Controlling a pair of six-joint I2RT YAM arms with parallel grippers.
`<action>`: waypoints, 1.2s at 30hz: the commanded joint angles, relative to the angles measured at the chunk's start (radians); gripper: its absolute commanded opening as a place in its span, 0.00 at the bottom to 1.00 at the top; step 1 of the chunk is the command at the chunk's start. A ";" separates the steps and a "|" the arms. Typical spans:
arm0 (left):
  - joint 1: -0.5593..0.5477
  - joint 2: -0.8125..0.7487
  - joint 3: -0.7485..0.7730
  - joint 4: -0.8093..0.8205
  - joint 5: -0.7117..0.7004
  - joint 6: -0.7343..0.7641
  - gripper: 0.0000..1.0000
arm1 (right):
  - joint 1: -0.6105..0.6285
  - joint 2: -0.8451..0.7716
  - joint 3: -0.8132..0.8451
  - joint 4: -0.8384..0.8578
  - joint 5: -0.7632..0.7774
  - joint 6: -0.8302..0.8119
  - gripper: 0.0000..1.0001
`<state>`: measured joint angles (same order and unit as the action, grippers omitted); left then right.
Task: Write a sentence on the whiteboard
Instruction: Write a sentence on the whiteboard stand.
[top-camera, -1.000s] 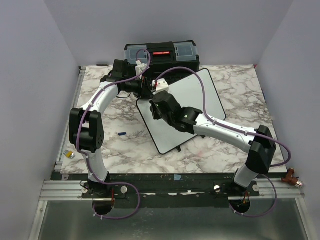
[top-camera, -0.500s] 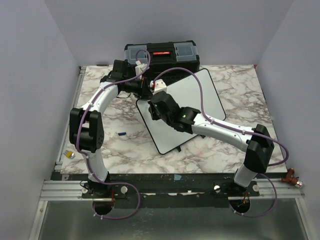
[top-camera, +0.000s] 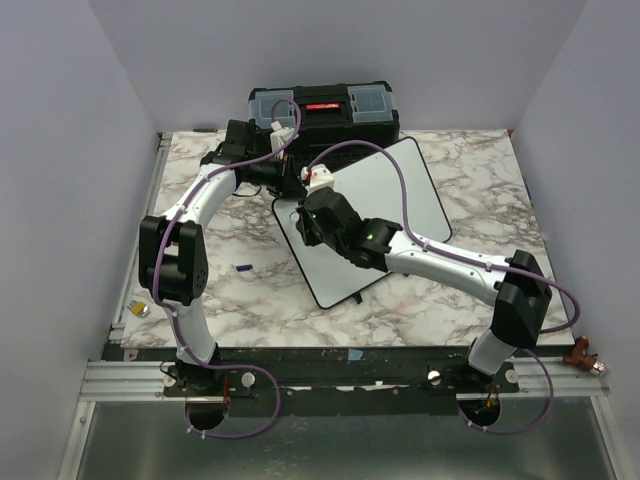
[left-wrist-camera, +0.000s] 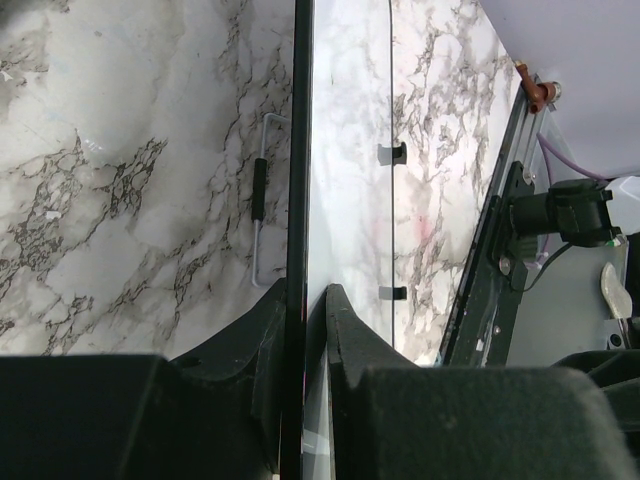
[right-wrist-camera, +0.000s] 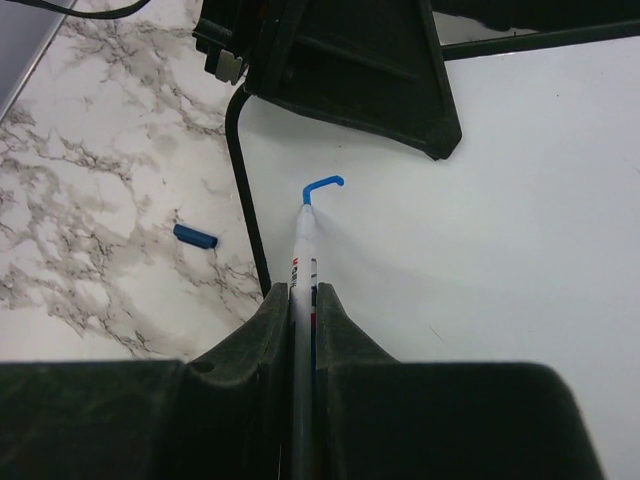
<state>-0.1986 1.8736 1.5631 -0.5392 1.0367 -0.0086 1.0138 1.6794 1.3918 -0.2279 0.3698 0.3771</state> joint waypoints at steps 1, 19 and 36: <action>-0.009 -0.025 0.001 0.066 -0.046 0.077 0.00 | 0.007 -0.011 -0.042 -0.052 0.034 0.014 0.01; -0.009 -0.031 -0.004 0.067 -0.049 0.079 0.00 | 0.008 -0.028 -0.063 -0.115 0.101 0.045 0.01; -0.009 -0.029 -0.004 0.071 -0.051 0.076 0.00 | 0.007 -0.029 -0.078 -0.070 -0.086 0.041 0.01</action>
<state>-0.1986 1.8736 1.5627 -0.5385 1.0348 -0.0090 1.0218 1.6302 1.3209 -0.2810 0.3504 0.4160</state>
